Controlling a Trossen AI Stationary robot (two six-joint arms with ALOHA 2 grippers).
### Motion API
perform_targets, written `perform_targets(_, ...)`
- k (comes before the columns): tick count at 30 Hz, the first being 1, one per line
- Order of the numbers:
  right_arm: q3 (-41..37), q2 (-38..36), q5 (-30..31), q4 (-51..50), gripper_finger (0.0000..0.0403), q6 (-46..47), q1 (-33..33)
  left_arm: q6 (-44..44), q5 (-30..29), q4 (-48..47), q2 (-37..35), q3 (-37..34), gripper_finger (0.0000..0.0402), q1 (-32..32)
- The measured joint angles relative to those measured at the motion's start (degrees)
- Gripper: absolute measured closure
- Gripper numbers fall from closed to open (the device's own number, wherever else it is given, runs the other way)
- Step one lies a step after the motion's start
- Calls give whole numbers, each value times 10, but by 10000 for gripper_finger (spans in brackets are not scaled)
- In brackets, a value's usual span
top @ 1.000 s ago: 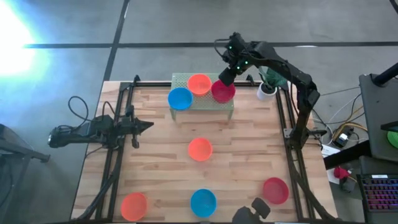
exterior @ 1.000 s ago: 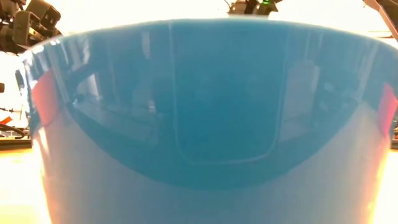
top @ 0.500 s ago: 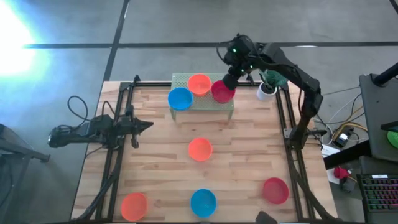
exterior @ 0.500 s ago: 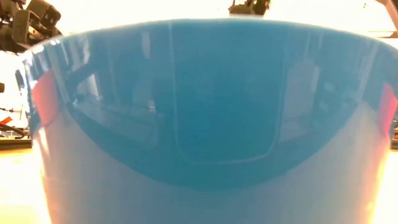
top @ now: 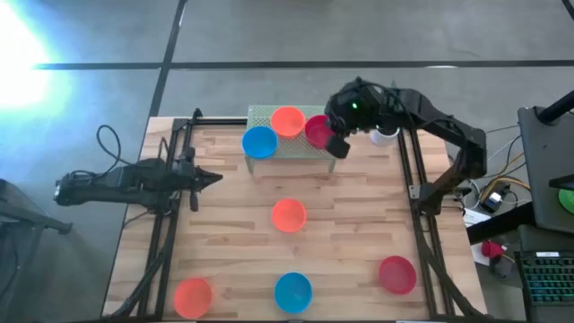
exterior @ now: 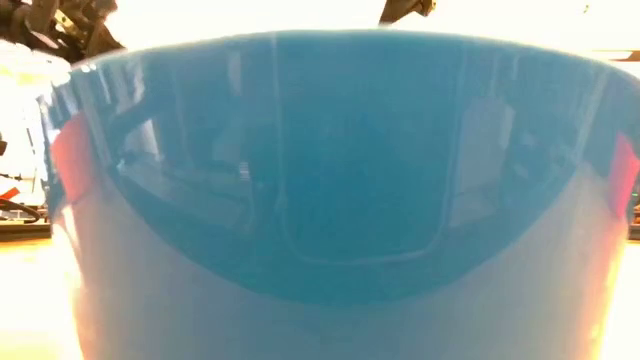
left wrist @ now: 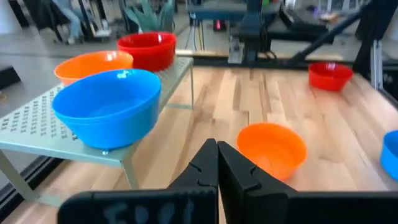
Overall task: Pick & Place Mini bowls
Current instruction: Stack the bottom orange bowl on the orange bowl on the shelf
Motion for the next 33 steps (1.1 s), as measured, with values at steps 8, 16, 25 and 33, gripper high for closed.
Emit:
perform_targets(8,-100,-64,-1,86,394,5,65,-26,37,-158,118,120,402,0)
perform_targets(16,-205,-127,-6,167,394,34,102,-51,111,-300,206,216,402,-11)
perform_targets(25,-284,-186,-9,229,394,77,113,-104,179,-378,276,235,402,-85)
perform_targets(33,-314,-204,-10,238,394,97,113,-204,167,-384,330,252,402,-225)
